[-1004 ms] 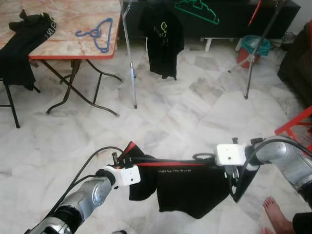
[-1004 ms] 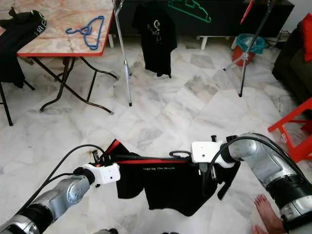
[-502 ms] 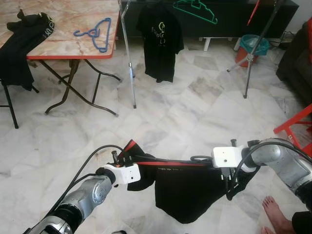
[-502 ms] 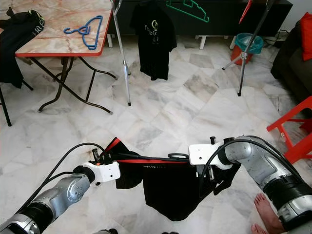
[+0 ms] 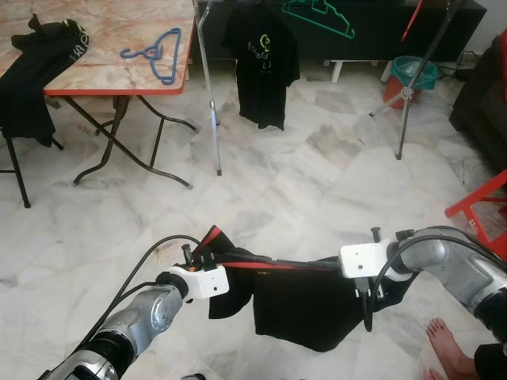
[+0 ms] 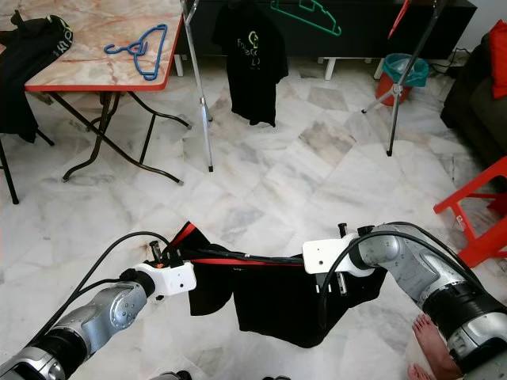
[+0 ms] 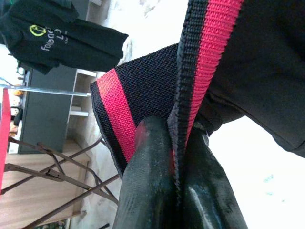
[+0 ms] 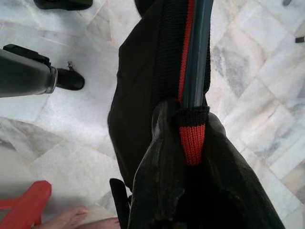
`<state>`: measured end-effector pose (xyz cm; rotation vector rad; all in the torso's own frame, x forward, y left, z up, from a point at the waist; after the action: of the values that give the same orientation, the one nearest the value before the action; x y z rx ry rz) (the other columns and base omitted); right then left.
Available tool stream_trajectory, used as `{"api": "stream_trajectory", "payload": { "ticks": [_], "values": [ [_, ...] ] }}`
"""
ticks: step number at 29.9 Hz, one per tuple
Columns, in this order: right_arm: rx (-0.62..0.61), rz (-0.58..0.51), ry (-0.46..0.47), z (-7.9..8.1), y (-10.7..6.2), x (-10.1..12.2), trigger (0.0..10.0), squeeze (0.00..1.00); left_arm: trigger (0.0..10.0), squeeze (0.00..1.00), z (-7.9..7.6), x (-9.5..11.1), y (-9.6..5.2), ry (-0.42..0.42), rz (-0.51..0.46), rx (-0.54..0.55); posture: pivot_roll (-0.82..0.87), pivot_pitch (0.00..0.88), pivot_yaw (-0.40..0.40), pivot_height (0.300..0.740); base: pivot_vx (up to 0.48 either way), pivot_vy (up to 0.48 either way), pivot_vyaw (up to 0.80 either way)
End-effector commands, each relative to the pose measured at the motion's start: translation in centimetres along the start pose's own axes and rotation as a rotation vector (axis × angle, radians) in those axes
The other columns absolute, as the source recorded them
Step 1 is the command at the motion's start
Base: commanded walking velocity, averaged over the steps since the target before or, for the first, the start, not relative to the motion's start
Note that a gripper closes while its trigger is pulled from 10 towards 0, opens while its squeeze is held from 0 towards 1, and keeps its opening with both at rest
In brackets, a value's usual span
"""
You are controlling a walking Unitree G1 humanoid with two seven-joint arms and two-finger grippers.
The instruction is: Hang hanger
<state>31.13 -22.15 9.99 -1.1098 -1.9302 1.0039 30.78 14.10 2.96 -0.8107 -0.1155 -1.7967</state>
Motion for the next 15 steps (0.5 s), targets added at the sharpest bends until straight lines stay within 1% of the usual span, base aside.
{"api": "stream_trajectory", "payload": {
  "ticks": [1,15],
  "values": [
    [0.239,0.385,0.218,6.21,-3.44,-8.18,0.0,0.0,10.0,0.0,5.43,-10.1,-5.53,0.036,0.475,0.213,-0.01,0.144,-0.054,0.74,0.0,0.0,0.0],
    [0.239,0.385,0.218,6.21,-3.44,-8.18,0.0,0.0,10.0,0.0,5.43,-10.1,-5.53,0.036,0.475,0.213,-0.01,0.144,-0.054,0.74,0.0,0.0,0.0]
  ]
}}
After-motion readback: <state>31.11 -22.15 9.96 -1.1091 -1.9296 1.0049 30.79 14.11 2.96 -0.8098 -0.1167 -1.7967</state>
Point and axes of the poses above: a point about 5 cm out from each wrist's last joint towards the gripper, its own y axis pointing out of the wrist towards the gripper, its own x axis along the axis of the wrist's last joint, z = x × y, the point moved 1 cm from there along y, pointing out of the wrist towards the gripper, and after that the axes turned 15 degrees about -y, right-handed, at the moved point
